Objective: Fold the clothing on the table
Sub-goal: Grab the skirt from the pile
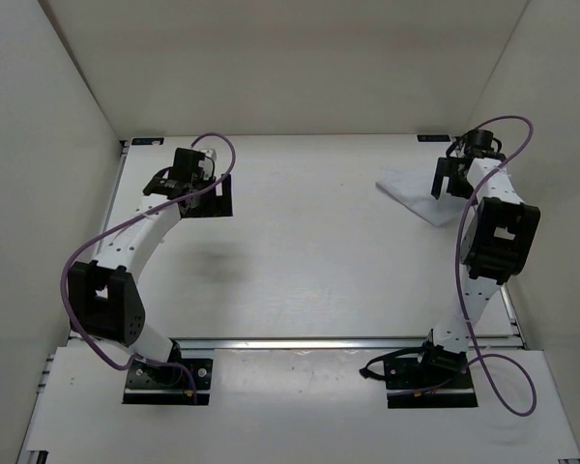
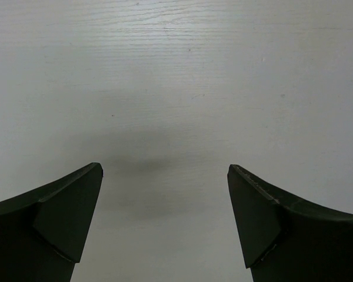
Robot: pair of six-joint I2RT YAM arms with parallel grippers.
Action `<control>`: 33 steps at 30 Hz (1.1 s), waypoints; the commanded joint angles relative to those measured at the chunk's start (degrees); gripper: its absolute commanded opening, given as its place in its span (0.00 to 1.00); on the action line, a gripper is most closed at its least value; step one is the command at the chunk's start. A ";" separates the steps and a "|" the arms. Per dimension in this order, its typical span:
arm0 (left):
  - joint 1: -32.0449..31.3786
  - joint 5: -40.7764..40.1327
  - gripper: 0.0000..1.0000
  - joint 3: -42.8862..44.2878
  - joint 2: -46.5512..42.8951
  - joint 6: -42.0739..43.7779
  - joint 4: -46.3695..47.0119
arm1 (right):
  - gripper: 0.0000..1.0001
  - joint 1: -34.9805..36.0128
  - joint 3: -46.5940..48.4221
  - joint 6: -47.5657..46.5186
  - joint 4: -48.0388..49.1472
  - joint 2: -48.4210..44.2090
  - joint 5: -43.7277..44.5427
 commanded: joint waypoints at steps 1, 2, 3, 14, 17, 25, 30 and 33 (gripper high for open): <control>-0.15 3.51 0.98 2.03 -0.21 -1.30 1.42 | 0.98 -1.37 4.82 1.89 2.71 1.18 -2.43; 0.20 4.22 0.98 1.94 -0.12 -1.65 2.03 | 0.97 -1.71 5.86 1.89 3.23 2.32 -1.74; 0.29 5.10 0.98 1.33 0.23 -2.09 2.30 | 0.97 -1.89 6.57 1.98 2.80 3.12 -0.78; 0.55 6.94 0.98 1.93 1.81 -3.94 4.68 | 0.97 -3.03 -4.75 8.74 6.84 -1.79 3.47; 0.38 6.60 0.99 2.90 2.34 -3.68 3.80 | 0.98 -4.09 -6.60 9.18 8.59 -1.89 2.31; 0.29 6.51 0.98 2.55 2.16 -4.12 3.27 | 0.93 -3.47 -0.81 8.65 10.88 3.12 0.21; 0.20 6.95 0.98 2.99 2.43 -4.20 2.74 | 0.77 -3.56 1.04 10.41 13.16 5.23 -6.20; 0.21 6.60 0.99 3.52 2.43 -4.38 2.39 | 0.52 -3.74 1.83 11.56 14.05 5.58 -9.90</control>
